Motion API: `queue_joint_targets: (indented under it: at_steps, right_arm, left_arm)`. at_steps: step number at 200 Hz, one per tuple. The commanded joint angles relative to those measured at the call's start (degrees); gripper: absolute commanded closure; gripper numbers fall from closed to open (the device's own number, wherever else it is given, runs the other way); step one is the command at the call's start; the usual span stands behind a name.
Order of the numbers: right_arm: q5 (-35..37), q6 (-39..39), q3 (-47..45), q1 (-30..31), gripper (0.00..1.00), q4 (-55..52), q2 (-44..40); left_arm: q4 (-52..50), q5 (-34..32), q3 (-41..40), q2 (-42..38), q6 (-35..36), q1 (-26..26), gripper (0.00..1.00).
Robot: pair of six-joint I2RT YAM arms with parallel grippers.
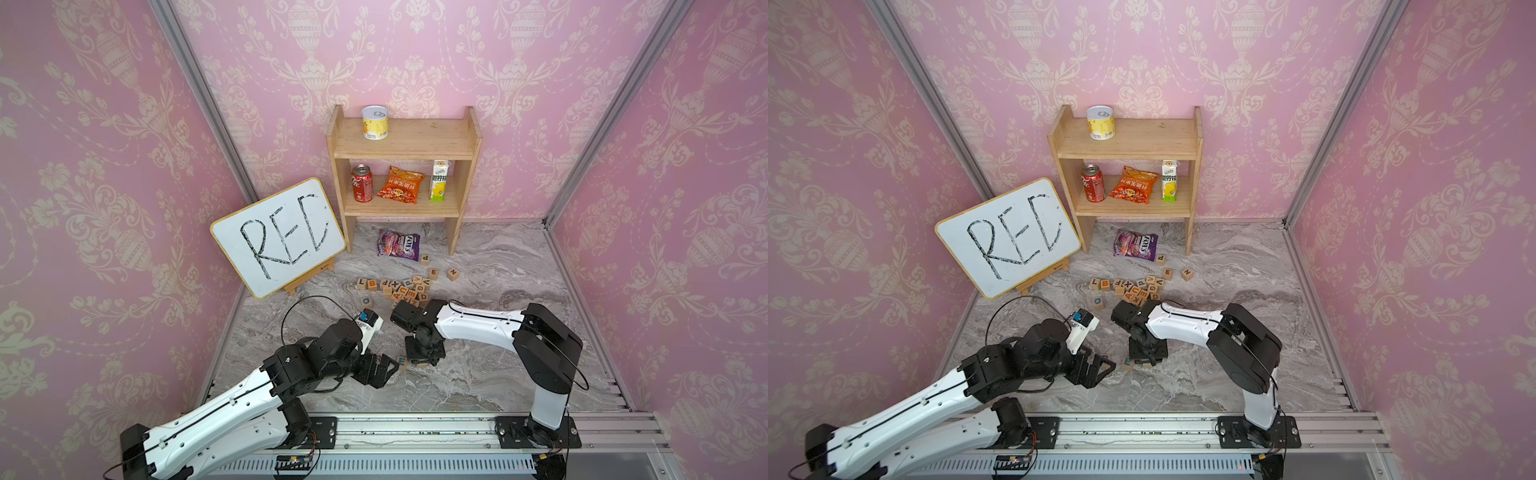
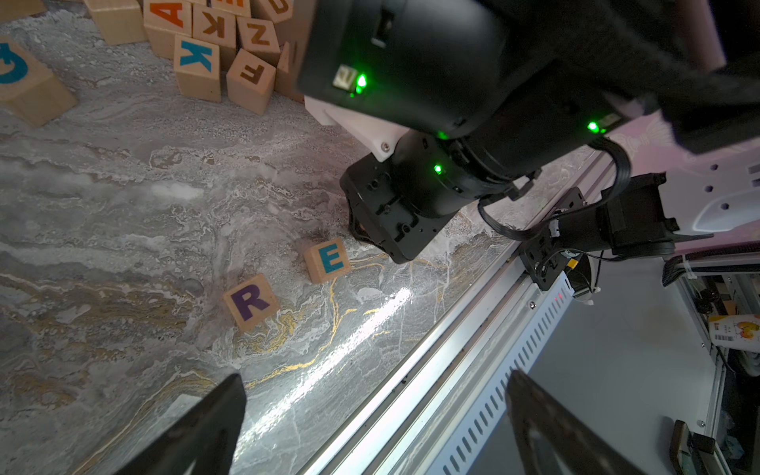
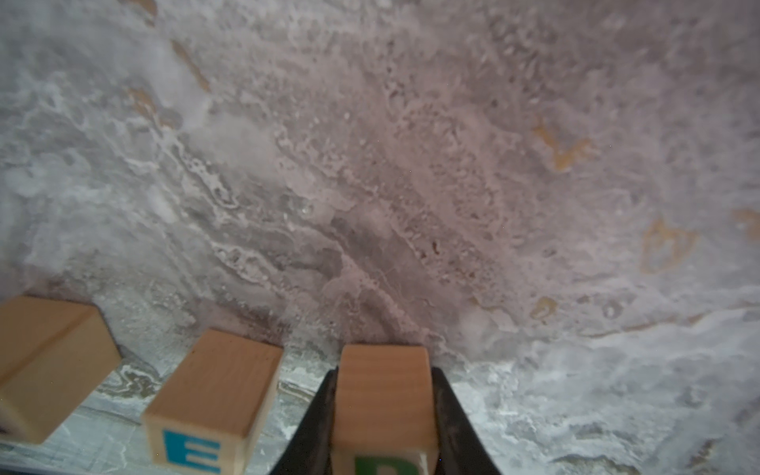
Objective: Assemble the uppercase word "red" with letter blocks
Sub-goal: Place the letter block at the center of the board.
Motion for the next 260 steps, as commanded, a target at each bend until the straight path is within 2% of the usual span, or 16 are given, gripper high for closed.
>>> queue_joint_targets:
  at_steps: [1, 35, 131, 213, 260]
  right_arm:
    - [-1.1, -1.9, 1.7, 0.2, 0.86, -0.1, 1.3]
    - [-1.5, -2.5, 2.2, 0.2, 0.82, -0.2, 2.0]
    - [-1.8, -4.4, 3.0, 0.2, 0.54, -0.6, 1.9]
    - [-2.5, -5.4, 2.5, -0.5, 0.47, 0.4, -0.4]
    - [-2.4, -5.8, 2.9, -0.9, 0.46, 0.1, -0.4]
  left_arm:
    - [-1.9, -1.8, 0.0, -0.3, -0.9, -0.5, 0.01]
    - [-1.7, -2.0, -0.4, -0.4, -1.1, -0.5, 0.01]
    - [-0.6, -2.5, -0.5, 0.0, -1.7, -0.5, 0.01]
    - [0.6, -3.0, -0.1, 1.6, -1.6, -0.5, 0.01]
    - [1.6, -3.0, 0.0, 2.5, -1.6, -0.5, 0.01]
